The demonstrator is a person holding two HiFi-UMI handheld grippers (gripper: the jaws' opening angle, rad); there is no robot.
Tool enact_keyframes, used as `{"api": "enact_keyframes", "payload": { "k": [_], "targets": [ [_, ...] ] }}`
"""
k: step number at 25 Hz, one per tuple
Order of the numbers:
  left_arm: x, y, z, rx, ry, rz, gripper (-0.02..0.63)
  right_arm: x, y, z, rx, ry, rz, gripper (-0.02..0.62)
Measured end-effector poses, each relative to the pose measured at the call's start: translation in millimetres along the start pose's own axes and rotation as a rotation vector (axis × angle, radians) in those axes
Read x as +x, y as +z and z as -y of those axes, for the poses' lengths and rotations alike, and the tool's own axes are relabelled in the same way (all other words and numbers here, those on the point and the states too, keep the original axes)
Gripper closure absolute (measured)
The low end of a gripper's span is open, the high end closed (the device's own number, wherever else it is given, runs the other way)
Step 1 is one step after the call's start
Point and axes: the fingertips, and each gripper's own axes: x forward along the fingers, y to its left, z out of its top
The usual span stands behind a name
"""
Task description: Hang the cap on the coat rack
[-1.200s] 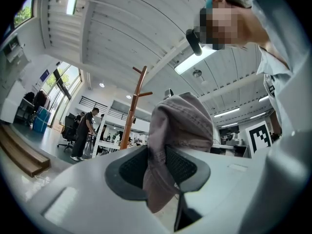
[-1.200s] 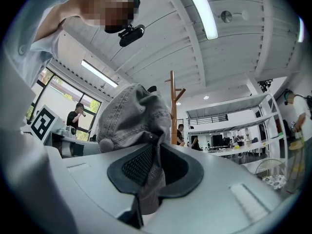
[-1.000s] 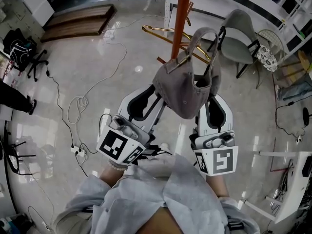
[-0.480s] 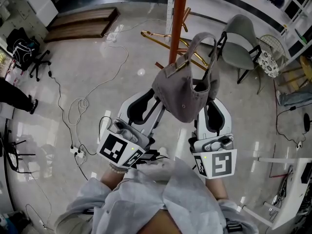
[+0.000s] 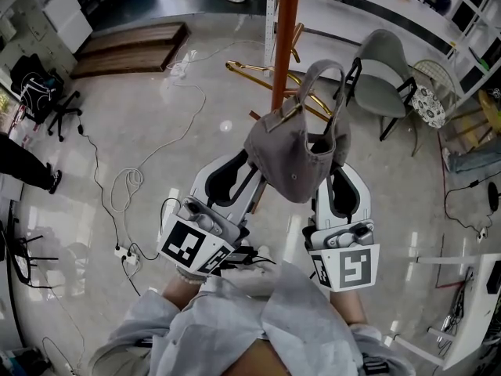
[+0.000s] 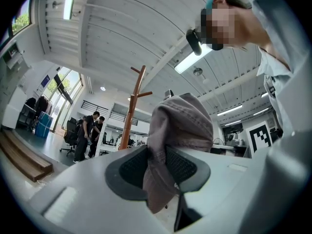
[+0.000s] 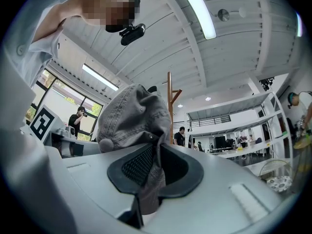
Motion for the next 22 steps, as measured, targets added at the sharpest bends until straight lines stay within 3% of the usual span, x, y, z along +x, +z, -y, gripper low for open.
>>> {"api": "enact_keyframes", "payload": {
  "k": [22],
  "targets": [
    [17, 23, -50, -0.014, -0.009, 0.05, 0.488, 56, 13, -10, -0.055, -0.004, 0.022, 0.541]
  ]
}}
